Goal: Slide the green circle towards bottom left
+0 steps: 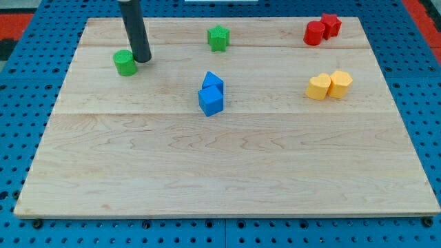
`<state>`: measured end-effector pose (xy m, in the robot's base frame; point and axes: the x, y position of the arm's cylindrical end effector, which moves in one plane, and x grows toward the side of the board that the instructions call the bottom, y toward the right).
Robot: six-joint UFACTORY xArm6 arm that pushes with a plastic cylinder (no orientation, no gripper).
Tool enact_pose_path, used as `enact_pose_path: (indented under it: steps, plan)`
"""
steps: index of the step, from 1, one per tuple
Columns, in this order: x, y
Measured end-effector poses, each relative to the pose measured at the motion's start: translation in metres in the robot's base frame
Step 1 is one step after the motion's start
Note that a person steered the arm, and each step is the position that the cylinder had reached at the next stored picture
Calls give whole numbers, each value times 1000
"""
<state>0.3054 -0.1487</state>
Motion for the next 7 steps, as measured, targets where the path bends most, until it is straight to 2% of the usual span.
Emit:
enact_pose_path:
  steps: [1, 3, 4, 6, 7]
  plan:
    - [-21, -10]
    - [72, -92]
    - [126, -102]
    - [74, -97]
    - [93, -68]
